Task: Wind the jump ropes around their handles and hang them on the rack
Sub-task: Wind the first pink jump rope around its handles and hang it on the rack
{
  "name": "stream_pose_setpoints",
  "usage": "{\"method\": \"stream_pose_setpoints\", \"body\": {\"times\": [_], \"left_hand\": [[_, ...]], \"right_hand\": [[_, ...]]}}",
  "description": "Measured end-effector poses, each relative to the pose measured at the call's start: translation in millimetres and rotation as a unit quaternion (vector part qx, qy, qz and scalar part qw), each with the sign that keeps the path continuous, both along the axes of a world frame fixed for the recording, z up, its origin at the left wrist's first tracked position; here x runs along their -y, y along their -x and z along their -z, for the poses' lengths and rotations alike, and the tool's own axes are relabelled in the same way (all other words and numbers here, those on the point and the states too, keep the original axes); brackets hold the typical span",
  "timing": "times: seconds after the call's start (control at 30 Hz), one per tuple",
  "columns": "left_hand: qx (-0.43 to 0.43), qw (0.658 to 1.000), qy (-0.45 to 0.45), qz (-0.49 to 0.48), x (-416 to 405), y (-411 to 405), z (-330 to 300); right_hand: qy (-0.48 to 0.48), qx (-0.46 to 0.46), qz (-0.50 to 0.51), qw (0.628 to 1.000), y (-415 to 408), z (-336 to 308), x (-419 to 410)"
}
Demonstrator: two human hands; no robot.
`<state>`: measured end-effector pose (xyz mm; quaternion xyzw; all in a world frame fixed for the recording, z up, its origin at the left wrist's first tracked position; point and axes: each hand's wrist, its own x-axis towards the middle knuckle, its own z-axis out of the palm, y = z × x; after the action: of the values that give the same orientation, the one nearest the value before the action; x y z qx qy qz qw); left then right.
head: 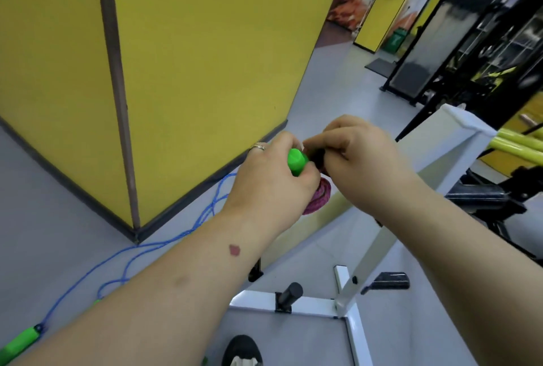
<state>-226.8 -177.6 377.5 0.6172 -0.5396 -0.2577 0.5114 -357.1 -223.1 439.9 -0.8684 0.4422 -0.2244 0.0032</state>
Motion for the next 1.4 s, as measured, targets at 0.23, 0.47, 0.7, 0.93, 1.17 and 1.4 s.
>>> {"method": "stream_pose_setpoints", "body": {"times": [0.23,0.47,0.7,0.93,1.17,1.4], "left_hand": [[-0.039,0.999,-0.03,0.01,17.6,1.2,6.8],[-0.121,0.992,-0.044,0.018,25.2,7.9,7.3],[-0.149,0.989,0.011,-0.003,26.5,19.2,14.8],[-0.245,0.968,-0.04,0.042,38.6,15.7,14.2],[-0.25,0.962,-0.09,0.058,38.0,16.4,7.6],[-0.169,0.985,-0.019,0.019,12.9,0.7,-1.3]], "right_hand": [[-0.054,-0.002,0.001,0.999,0.5,-6.6,17.6],[-0.17,0.051,0.041,0.983,2.3,-19.0,27.9],[-0.24,0.155,0.077,0.955,-1.8,-17.4,26.7],[-0.251,0.147,0.1,0.952,-9.0,-18.5,34.8],[-0.265,0.156,0.082,0.948,-4.0,-11.9,26.0],[-0.168,0.215,0.04,0.961,-13.0,2.5,9.3]]}}
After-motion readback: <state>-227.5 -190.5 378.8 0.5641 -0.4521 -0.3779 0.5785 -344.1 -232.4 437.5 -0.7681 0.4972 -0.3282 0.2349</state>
